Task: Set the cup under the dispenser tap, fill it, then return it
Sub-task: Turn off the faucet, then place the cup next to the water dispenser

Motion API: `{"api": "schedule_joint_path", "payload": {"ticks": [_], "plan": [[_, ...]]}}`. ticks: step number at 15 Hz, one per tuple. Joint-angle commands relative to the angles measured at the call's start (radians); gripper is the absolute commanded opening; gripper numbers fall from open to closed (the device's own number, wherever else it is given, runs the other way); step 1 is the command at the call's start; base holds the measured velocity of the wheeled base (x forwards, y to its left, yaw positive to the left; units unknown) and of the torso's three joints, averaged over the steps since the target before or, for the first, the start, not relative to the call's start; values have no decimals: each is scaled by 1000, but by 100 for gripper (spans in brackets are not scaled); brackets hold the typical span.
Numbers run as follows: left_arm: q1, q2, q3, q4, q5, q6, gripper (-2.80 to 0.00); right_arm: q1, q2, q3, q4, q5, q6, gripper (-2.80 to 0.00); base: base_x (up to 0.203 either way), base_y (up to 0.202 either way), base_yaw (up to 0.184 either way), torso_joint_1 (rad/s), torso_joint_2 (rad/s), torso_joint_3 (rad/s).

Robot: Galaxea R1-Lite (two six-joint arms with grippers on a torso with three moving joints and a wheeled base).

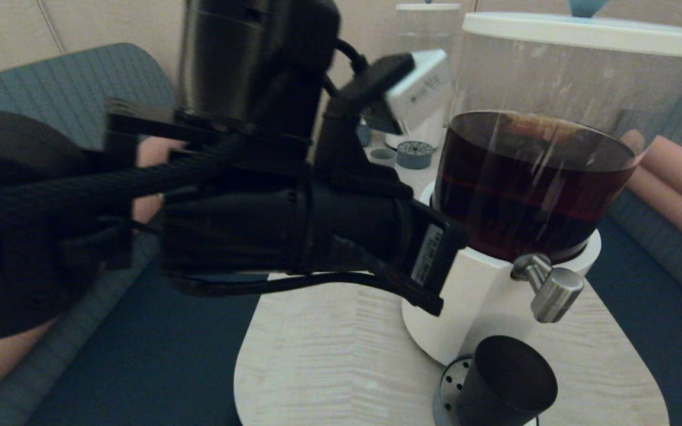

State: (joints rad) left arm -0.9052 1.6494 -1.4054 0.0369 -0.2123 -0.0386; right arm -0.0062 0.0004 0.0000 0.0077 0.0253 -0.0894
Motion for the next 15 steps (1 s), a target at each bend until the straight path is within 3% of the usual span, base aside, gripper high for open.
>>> {"api": "schedule_joint_path", "payload": {"ticks": [1, 2, 4, 6, 10, 13, 14, 15], "plan": [[31, -97, 41, -31, -78, -70, -280, 0, -2, 9, 0, -1, -1, -280, 0, 0, 0, 0, 0, 0], [59, -122, 83, -85, -157, -77, -280, 0, -2, 9, 0, 1, -1, -280, 0, 0, 0, 0, 0, 0], [87, -137, 186, -221, -203, -76, -280, 0, -2, 9, 0, 0, -1, -280, 0, 0, 0, 0, 0, 0], [98, -135, 321, -379, -207, -57, -280, 0, -2, 9, 0, 1, -1, -280, 0, 0, 0, 0, 0, 0], [132, -64, 504, -725, -183, 45, -280, 0, -2, 9, 0, 0, -1, -280, 0, 0, 0, 0, 0, 0], [134, -41, 596, -828, -183, 72, -280, 0, -2, 9, 0, 0, -1, -280, 0, 0, 0, 0, 0, 0], [134, -40, 603, -830, -183, 75, 0, 0, -2, 9, 0, -1, -1, -280, 0, 0, 0, 0, 0, 0], [134, -42, 605, -830, -185, 75, 0, 0, -2, 9, 0, 1, -1, -280, 0, 0, 0, 0, 0, 0]]}}
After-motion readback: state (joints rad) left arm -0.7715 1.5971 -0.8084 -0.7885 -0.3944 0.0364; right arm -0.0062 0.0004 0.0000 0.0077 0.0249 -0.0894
